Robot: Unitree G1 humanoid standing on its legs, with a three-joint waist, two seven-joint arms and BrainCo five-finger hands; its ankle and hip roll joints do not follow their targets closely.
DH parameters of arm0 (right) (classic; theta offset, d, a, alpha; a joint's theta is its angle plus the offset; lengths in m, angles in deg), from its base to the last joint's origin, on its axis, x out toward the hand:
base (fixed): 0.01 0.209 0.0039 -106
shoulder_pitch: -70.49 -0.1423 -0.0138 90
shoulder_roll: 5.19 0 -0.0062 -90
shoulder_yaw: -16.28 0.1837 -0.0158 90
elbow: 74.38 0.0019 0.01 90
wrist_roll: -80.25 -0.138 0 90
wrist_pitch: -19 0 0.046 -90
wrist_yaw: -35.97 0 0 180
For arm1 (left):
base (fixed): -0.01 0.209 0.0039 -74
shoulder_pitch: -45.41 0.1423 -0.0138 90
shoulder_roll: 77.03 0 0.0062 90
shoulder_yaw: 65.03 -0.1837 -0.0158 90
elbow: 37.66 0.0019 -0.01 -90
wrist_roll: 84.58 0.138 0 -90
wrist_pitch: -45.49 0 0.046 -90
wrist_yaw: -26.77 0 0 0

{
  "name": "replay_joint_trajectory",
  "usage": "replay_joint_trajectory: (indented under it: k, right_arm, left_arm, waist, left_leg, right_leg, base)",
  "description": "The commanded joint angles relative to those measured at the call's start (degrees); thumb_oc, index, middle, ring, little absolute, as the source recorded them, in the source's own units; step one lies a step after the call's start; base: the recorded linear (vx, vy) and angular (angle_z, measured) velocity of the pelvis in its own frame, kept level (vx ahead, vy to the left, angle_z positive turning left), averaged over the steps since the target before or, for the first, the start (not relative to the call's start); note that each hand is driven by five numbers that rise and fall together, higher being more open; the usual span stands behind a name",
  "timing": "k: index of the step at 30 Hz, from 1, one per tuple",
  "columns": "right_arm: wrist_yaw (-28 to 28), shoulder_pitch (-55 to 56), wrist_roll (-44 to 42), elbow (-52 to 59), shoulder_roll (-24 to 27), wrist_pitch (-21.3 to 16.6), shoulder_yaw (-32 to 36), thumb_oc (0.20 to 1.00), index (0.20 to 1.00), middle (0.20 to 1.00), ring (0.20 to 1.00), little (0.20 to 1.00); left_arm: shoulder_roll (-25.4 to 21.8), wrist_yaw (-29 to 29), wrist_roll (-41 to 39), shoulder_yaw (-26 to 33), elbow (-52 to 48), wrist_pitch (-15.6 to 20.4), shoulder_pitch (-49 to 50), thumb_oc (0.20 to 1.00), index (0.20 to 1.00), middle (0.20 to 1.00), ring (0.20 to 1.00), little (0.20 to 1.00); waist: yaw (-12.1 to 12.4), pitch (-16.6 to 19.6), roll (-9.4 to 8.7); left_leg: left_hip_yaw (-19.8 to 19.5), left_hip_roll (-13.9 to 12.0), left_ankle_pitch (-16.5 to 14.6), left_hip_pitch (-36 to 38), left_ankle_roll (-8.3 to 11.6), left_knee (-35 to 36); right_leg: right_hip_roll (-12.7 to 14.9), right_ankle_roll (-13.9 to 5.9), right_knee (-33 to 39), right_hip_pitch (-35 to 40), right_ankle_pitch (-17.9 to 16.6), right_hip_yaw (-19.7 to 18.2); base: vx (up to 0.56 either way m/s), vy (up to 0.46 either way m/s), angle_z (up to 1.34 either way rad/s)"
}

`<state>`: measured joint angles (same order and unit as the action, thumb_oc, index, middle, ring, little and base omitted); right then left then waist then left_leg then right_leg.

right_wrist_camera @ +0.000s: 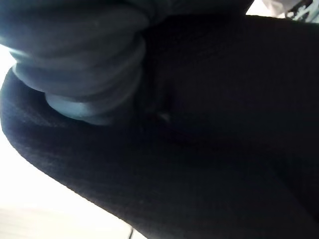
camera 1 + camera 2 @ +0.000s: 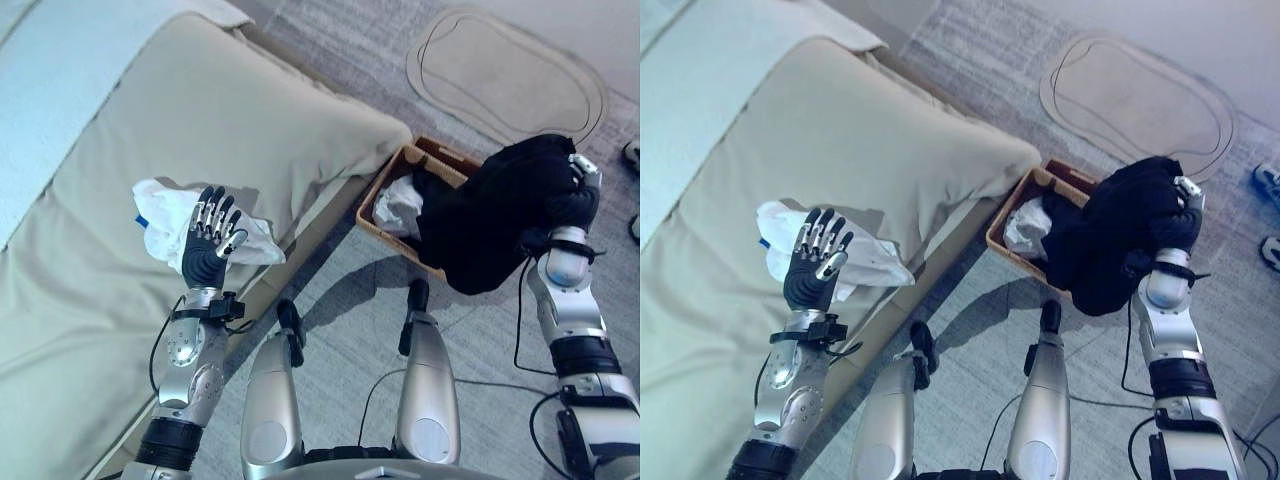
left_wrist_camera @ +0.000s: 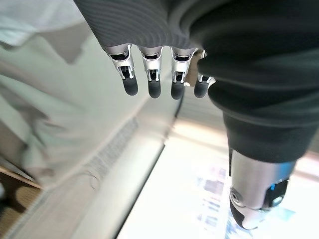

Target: Pick up clothes into the bucket

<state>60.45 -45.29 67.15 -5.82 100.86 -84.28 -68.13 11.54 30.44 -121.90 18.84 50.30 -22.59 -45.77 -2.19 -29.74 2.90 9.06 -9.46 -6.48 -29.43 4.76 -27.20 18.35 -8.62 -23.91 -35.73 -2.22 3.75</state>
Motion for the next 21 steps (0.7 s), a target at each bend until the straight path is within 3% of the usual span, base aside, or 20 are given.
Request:
replay_joint_trajectory:
  k: [1,10,11,12,15,21]
  right_arm:
    - [2.82,-4.31,1.49,0.84,2.76,-4.05,-1.50,0.200,0.200,0.200,0.200,0.200]
    - [6.38,-16.76,1.10,-13.73,6.14,-1.95,-7.55,0.200,0.200,0.200,0.200,0.200]
    - [6.61,-18.09,0.82,-15.03,6.74,-1.73,-7.93,0.200,0.200,0.200,0.200,0.200]
    - [6.81,-20.03,0.49,-16.21,7.69,-1.72,-8.74,0.200,0.200,0.200,0.200,0.200]
    - [6.87,-23.75,-0.05,-18.51,9.52,-1.43,-10.56,0.200,0.200,0.200,0.200,0.200]
    - [6.71,-25.70,1.36,-20.58,9.19,-1.20,-13.97,0.200,0.200,0.200,0.200,0.200]
  left_arm:
    - [-1.88,1.51,0.27,-0.69,-6.64,4.62,1.36,1.000,1.000,1.000,1.000,1.000]
    - [-0.90,4.66,0.38,-5.21,-8.14,6.02,-3.46,1.000,1.000,1.000,1.000,1.000]
    - [-0.94,4.84,0.52,-5.75,-8.18,5.98,-3.61,1.000,1.000,1.000,1.000,1.000]
    - [-0.91,4.99,0.47,-6.23,-8.25,6.06,-3.92,1.000,1.000,1.000,1.000,1.000]
    - [-1.00,5.43,0.58,-7.34,-8.46,5.85,-3.99,1.000,1.000,1.000,1.000,1.000]
    - [-0.92,6.72,1.06,-8.51,-8.30,5.89,-4.35,1.000,1.000,1.000,1.000,1.000]
  waist:
    - [-0.10,3.36,-0.69]
    - [0.33,2.20,0.79]
    - [0.52,2.44,0.92]
    - [0.44,2.04,0.96]
    - [0.66,2.04,1.19]
    - [0.68,1.34,1.52]
  left_leg:
    - [-0.37,2.40,0.07,-5.78,-2.39,-3.00]
    - [-0.56,2.56,-0.72,-14.64,-2.40,-7.54]
    - [-1.09,2.61,-2.40,-14.51,-1.84,-7.97]
    - [-0.46,2.64,-0.91,-15.97,-2.40,-8.12]
    - [-0.95,2.61,-3.09,-17.39,-1.88,-9.92]
    - [-1.08,2.77,-3.21,-19.73,-1.95,-11.16]
  right_leg:
    - [0.15,0.07,-6.46,-1.93,4.16,2.50]
    - [0.29,0.70,-11.91,-11.04,5.39,0.70]
    - [0.23,0.23,-12.83,-11.30,7.03,0.27]
    - [0.29,0.79,-12.94,-12.80,5.60,0.21]
    - [0.25,0.45,-15.20,-14.48,7.78,-0.77]
    - [0.20,0.94,-17.35,-17.11,8.65,-1.30]
  base:
    - [-0.06,-0.002,-0.03]
    - [-0.03,0.004,0.01]
    - [-0.02,0.015,0.03]
    - [0.00,0.000,0.00]
    - [0.05,0.003,0.00]
    - [0.00,0.000,0.00]
